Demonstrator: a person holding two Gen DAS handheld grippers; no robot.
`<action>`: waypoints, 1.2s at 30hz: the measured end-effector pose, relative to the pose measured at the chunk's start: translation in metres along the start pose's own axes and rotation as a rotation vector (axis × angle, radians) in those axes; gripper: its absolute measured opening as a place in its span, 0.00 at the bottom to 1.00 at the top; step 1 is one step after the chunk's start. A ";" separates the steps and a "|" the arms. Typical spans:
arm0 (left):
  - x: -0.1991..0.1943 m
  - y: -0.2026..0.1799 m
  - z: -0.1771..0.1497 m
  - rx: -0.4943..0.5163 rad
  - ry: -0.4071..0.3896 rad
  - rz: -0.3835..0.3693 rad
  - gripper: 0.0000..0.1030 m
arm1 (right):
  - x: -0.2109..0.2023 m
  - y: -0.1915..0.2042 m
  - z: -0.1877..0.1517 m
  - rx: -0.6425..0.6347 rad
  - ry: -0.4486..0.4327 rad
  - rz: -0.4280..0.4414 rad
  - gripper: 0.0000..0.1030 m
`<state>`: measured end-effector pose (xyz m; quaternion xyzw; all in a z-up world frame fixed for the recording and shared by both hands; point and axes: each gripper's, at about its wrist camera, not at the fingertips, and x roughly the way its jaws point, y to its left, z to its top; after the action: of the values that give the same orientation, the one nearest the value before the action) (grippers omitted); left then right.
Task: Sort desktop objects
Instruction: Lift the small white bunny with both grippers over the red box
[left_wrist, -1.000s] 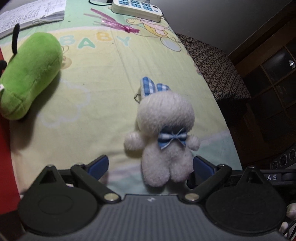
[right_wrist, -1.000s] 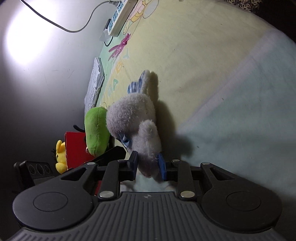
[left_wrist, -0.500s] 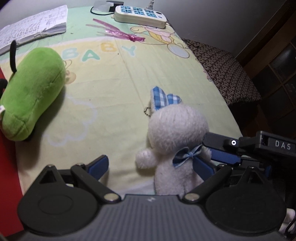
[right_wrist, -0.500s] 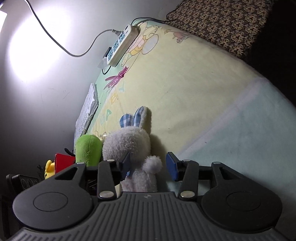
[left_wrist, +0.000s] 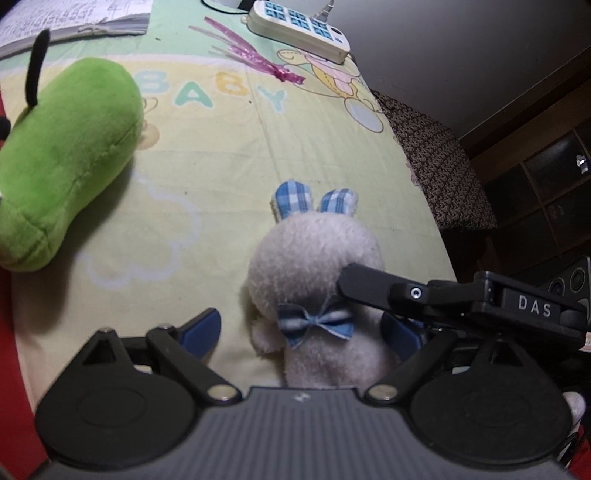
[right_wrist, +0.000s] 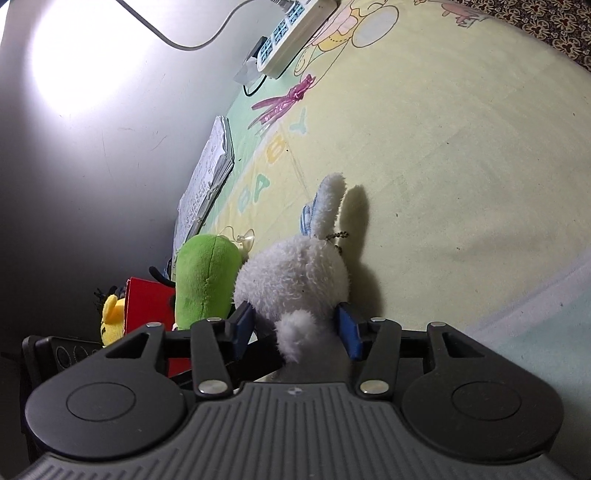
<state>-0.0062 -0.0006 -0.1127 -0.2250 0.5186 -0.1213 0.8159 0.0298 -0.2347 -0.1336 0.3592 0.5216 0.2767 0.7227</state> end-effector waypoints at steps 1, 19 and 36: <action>0.001 -0.003 -0.001 0.011 0.004 -0.003 0.89 | -0.001 -0.001 0.000 -0.001 0.006 0.003 0.49; -0.053 -0.046 -0.031 0.203 -0.105 -0.057 0.88 | -0.050 0.036 -0.035 -0.101 -0.074 0.042 0.44; -0.231 0.013 -0.055 0.297 -0.453 0.005 0.88 | -0.039 0.179 -0.099 -0.352 -0.237 0.240 0.44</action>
<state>-0.1558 0.0974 0.0434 -0.1232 0.3001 -0.1407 0.9354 -0.0812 -0.1366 0.0125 0.3171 0.3306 0.4031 0.7922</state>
